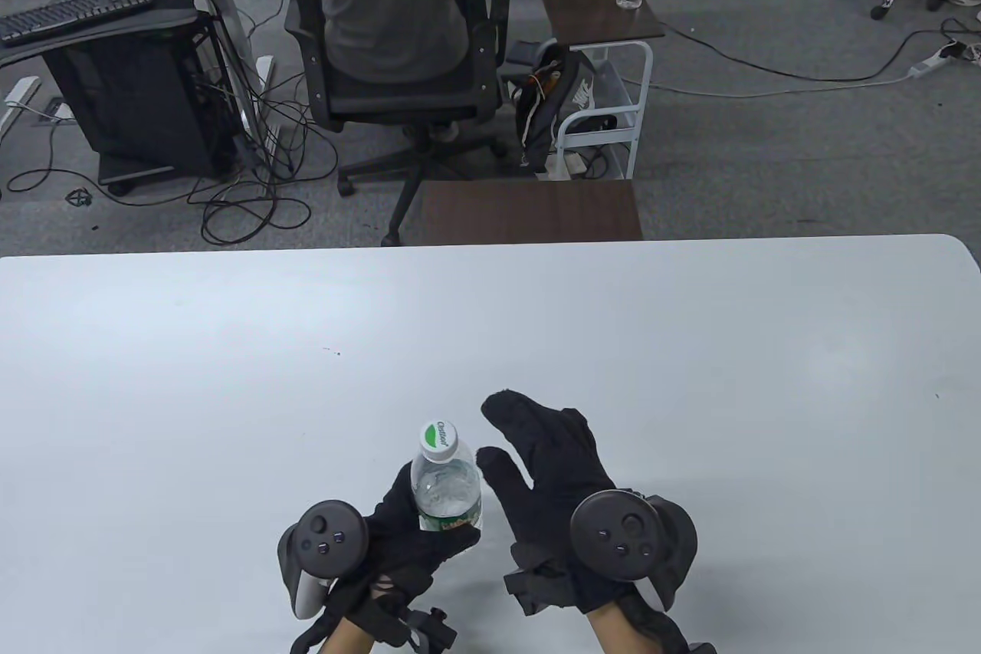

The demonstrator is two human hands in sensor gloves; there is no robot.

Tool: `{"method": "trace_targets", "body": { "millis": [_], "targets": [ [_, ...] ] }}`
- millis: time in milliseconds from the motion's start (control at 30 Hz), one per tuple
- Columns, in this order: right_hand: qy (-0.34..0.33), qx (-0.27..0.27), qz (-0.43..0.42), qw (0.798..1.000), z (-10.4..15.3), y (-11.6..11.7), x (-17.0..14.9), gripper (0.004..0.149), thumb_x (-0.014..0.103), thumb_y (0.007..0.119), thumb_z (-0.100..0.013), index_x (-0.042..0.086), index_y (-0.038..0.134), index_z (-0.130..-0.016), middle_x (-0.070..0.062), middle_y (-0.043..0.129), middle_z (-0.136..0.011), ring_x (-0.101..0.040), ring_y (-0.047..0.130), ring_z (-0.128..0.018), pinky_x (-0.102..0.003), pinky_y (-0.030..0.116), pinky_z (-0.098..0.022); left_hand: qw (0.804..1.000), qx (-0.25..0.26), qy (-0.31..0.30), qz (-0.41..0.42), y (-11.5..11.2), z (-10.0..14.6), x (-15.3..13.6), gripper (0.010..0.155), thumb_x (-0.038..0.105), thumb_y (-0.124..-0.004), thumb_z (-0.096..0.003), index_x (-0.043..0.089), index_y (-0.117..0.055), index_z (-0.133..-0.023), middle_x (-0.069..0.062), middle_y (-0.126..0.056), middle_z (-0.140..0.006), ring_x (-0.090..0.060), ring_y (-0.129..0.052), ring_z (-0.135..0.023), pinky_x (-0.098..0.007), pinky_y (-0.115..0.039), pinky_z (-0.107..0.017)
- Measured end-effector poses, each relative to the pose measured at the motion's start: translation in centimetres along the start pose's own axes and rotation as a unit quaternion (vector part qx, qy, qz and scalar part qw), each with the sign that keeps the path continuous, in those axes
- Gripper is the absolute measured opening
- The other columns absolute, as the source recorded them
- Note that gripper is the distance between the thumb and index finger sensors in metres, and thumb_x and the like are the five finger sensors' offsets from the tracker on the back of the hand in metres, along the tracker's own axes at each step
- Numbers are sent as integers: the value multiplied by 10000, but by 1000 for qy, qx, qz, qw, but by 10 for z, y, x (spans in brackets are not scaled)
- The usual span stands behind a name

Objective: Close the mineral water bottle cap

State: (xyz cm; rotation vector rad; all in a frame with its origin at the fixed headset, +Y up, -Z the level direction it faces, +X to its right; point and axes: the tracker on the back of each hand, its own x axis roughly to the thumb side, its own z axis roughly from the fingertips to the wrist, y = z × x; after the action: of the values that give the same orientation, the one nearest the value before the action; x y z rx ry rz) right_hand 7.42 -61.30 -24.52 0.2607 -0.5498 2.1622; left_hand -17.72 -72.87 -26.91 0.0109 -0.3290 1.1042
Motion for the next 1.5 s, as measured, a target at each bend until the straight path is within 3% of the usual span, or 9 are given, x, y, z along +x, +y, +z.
{"method": "trace_targets", "body": {
  "millis": [133, 333, 433, 467, 567, 1000, 1200, 1367, 1500],
  "targets": [
    [24, 47, 29, 998, 5, 9, -37, 598, 608, 627, -536, 310, 674, -1051, -38, 774, -1072, -287, 788, -963, -611, 552, -752, 999, -6, 19, -39, -1, -3, -10, 937, 409, -989, -434, 177, -381, -1107, -163, -529, -1113, -466, -636, -1033, -622, -560, -703],
    [57, 65, 78, 993, 15, 28, -78, 619, 608, 650, -535, 279, 684, -1058, -78, 763, -1080, -335, 767, -976, -621, 555, -740, 999, -11, 42, -29, -6, -8, -17, 935, 418, -990, -433, 202, -377, -1104, -165, -514, -1116, -473, -649, -1023, -603, -602, -695],
    [46, 94, 193, 976, 13, 32, -84, 624, 614, 626, -538, 290, 657, -1070, -68, 729, -1106, -345, 734, -1011, -623, 551, -741, 998, -18, 58, -33, -8, -9, -24, 934, 409, -993, -431, 201, -378, -1102, -171, -511, -1113, -491, -643, -1019, -606, -607, -692],
    [38, 78, 232, 969, 14, 31, -85, 626, 623, 621, -533, 298, 659, -1067, -60, 735, -1104, -336, 738, -1015, -620, 559, -740, 997, -20, 62, -39, -8, -9, -25, 936, 406, -994, -430, 199, -377, -1103, -175, -511, -1112, -497, -638, -1018, -608, -605, -692],
    [24, 78, 277, 957, 17, 31, -89, 628, 623, 628, -529, 296, 667, -1064, -63, 742, -1102, -333, 740, -1018, -624, 561, -737, 997, -24, 69, -39, -4, -11, -27, 938, 406, -995, -429, 202, -374, -1102, -177, -503, -1114, -500, -627, -1020, -601, -600, -699],
    [55, 112, 321, 939, 22, 36, -115, 641, 618, 640, -524, 281, 666, -1068, -85, 720, -1117, -363, 713, -1033, -636, 552, -734, 989, -71, 95, -91, -14, -13, -37, 957, 429, -991, -425, 266, -328, -1096, -208, -449, -1139, -468, -597, -1042, -575, -587, -719],
    [69, 144, 380, 911, 23, 37, -130, 678, 642, 618, -518, 284, 622, -1094, -91, 668, -1150, -375, 662, -1065, -641, 529, -741, 986, -79, 95, -115, -16, -12, -36, 969, 473, -973, -429, 267, -305, -1099, -188, -484, -1136, -454, -624, -1042, -582, -582, -714],
    [84, 170, 400, 896, 24, 38, -138, 733, 675, 601, -505, 291, 551, -1128, -102, 583, -1192, -408, 586, -1097, -665, 499, -741, 983, -82, 89, -136, -17, -11, -34, 988, 483, -965, -431, 200, -304, -1110, -189, -507, -1126, -457, -643, -1031, -589, -588, -704],
    [85, 167, 411, 892, 25, 36, -140, 743, 682, 595, -500, 294, 539, -1132, -100, 565, -1199, -410, 568, -1104, -671, 494, -741, 970, -132, 105, -173, -11, -7, -28, 1088, 521, -941, -436, 83, -226, -1130, -268, -389, -1141, -542, -507, -1053, -664, -501, -705]
  ]
}}
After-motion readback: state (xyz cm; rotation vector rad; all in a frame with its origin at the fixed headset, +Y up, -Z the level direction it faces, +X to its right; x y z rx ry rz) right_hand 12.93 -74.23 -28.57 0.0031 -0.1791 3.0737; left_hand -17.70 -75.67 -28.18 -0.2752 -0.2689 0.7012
